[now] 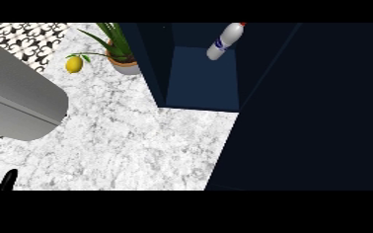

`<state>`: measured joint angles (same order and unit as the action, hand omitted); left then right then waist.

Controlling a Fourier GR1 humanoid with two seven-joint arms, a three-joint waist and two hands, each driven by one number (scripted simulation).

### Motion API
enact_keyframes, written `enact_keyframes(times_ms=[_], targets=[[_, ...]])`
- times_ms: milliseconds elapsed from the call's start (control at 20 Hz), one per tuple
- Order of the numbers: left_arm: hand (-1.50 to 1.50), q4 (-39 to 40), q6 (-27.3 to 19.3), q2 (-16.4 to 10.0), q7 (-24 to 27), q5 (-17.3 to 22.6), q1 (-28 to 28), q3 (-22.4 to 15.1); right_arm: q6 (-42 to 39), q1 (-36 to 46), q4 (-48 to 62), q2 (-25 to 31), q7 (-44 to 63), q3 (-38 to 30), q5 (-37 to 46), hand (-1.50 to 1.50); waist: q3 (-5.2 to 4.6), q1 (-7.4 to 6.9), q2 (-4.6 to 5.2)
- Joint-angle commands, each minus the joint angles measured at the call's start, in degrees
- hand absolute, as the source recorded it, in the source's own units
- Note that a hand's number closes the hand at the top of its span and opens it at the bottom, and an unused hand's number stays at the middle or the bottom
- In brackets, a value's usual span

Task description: Pick up the bottled water, place it into the cabinet and close the cabinet

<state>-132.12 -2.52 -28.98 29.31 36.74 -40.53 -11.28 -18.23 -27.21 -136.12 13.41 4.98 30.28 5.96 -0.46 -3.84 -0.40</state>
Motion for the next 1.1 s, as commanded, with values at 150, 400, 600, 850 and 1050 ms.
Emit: enact_keyframes(times_ms=[150,400,600,850,1050], targets=[[-1.50,-1.72,5.65,-1.73,1.46,4.36,-4.45,4.58,3.25,9.80,5.57,-11.91,11.12,9.86,-4.27,1.50,0.19,-0.89,0.71],[-1.50,-0.20,11.85,-3.62,2.76,10.17,-9.14,11.77,11.03,22.73,12.29,-13.21,16.17,8.09,-8.38,1.50,0.25,-0.95,0.58],[-1.50,0.74,16.98,-3.58,4.41,12.96,-12.49,15.79,21.07,36.48,17.54,-13.33,19.28,5.33,-14.01,1.50,0.32,-0.33,0.51],[-1.50,1.08,22.14,-2.16,4.89,15.07,-16.81,19.95,20.02,46.80,27.94,-13.39,18.12,-5.54,-25.85,1.50,0.45,0.83,0.48],[-1.50,3.90,23.92,-0.05,4.27,15.92,-15.20,21.68,17.63,52.82,33.88,-13.41,17.14,-11.49,-30.55,1.50,0.46,2.39,0.49]])
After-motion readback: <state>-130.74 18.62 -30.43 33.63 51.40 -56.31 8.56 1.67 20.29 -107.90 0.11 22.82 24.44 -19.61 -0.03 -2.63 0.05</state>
